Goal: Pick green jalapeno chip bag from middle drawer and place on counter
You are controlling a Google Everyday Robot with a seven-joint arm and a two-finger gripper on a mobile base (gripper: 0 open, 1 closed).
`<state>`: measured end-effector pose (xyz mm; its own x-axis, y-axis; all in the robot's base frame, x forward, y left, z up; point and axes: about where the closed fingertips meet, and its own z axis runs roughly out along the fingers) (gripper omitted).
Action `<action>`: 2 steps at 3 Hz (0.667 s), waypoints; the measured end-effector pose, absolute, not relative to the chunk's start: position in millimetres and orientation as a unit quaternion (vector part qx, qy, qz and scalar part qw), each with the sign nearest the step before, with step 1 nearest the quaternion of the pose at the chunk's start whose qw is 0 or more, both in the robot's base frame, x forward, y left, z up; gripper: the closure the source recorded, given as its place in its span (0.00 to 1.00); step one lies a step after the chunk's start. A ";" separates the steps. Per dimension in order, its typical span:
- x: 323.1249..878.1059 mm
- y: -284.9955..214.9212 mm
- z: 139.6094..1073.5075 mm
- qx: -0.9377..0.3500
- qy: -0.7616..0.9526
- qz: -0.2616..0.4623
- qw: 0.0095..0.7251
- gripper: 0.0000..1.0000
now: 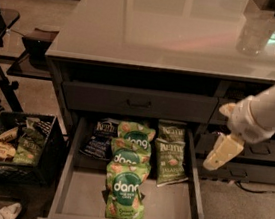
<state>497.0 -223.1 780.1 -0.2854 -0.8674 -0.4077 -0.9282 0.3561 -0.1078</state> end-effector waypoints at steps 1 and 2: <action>493.6 -227.6 725.3 -0.527 0.808 0.096 0.247 0.00; 508.9 -231.8 689.2 -0.496 0.808 0.090 0.304 0.00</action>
Offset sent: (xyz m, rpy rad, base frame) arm 0.0163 -0.0126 -0.1341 0.2464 -0.1950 -0.1781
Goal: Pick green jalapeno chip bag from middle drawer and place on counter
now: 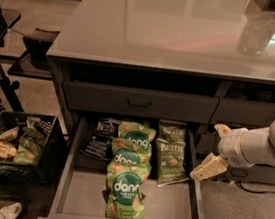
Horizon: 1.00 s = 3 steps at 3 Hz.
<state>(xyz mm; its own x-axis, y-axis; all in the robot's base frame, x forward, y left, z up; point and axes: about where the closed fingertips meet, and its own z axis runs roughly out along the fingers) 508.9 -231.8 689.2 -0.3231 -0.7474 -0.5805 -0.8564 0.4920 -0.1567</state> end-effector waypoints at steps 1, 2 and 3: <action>508.9 -231.8 689.2 -0.496 0.808 0.090 0.304 0.00; 516.8 -227.6 666.2 -0.480 0.814 0.084 0.315 0.00; 543.7 -225.6 616.2 -0.468 0.813 0.073 0.337 0.00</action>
Offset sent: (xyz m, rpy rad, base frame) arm 0.0274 0.0111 -0.0808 0.0401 -0.0617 -0.1368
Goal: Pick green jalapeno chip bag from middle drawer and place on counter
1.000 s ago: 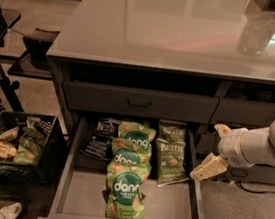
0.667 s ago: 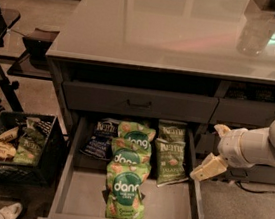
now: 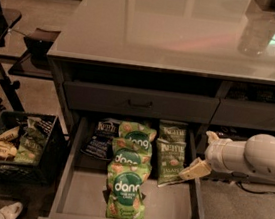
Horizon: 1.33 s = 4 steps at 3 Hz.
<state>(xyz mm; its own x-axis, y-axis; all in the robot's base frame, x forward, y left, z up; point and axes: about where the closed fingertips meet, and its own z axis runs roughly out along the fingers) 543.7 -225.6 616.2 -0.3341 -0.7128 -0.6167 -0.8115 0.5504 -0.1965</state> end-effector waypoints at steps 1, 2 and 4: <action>572.2 -223.1 571.9 -0.472 0.803 0.072 0.358 0.00; 592.5 -223.9 529.1 -0.478 0.795 0.083 0.363 0.00; 595.7 -219.0 513.4 -0.477 0.799 0.066 0.361 0.00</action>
Offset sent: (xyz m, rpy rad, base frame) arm 0.0727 -0.0047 -0.1245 0.0447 -0.0664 0.0611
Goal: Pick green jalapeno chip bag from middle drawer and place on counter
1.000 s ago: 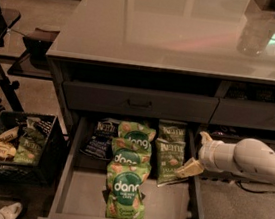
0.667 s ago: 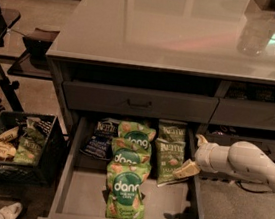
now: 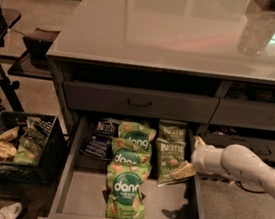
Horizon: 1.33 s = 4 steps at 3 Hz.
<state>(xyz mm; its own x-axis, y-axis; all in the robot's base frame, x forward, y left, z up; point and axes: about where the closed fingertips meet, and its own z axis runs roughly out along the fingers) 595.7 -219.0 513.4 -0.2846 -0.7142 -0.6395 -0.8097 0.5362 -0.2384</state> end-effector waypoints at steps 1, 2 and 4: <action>611.6 -215.8 481.5 -0.471 0.802 0.047 0.363 0.00; 623.1 -213.3 460.8 -0.474 0.801 0.038 0.364 0.00; 634.4 -211.7 443.5 -0.473 0.798 0.038 0.370 0.07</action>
Offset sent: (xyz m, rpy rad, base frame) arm 0.0417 0.0047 -0.0748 -0.0638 -0.0478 -0.0375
